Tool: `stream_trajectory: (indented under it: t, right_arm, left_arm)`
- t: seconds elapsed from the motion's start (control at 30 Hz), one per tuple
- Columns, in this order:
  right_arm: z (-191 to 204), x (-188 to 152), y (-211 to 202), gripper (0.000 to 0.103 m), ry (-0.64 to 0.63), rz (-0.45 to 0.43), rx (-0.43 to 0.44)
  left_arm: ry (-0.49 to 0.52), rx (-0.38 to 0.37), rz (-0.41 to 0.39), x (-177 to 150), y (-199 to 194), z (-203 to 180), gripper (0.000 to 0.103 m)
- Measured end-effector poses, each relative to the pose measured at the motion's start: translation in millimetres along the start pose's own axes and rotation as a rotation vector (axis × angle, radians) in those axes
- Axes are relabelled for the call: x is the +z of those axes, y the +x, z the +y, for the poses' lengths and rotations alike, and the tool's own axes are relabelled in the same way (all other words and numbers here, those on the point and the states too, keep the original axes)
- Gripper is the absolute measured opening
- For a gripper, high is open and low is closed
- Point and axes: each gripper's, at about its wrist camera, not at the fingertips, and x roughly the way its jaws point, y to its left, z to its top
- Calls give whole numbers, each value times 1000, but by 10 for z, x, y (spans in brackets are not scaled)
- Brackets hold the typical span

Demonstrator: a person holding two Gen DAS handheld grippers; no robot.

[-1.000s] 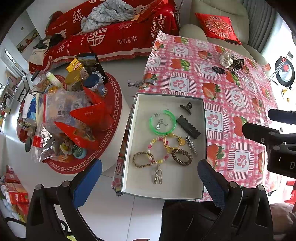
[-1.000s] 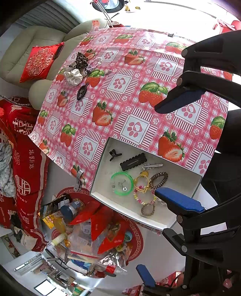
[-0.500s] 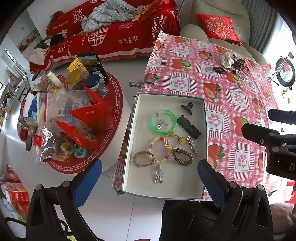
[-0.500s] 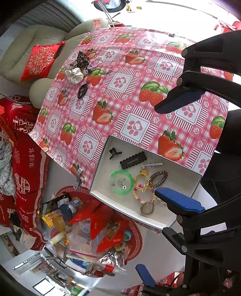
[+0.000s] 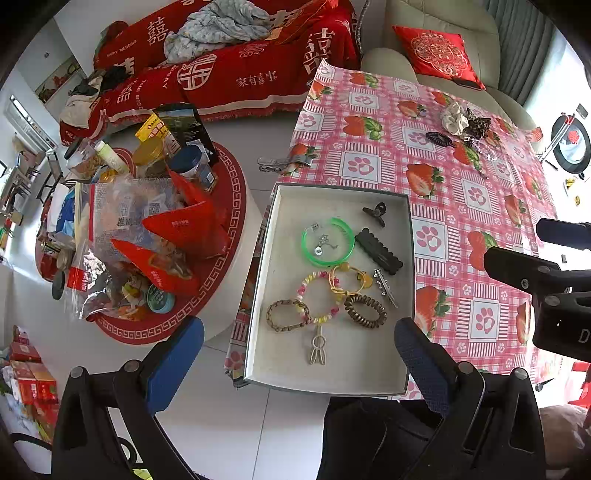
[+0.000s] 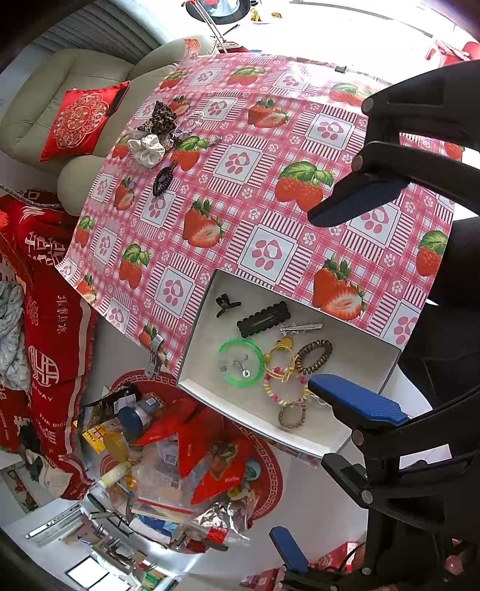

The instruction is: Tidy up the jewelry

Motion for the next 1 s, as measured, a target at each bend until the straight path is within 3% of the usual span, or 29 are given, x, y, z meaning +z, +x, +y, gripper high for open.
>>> stream_trajectory:
  t: [1.0]
  right_arm:
    - [104, -66, 23, 84, -4, 7, 4]
  left_arm:
    - [-8, 3, 17, -38, 28, 64, 103]
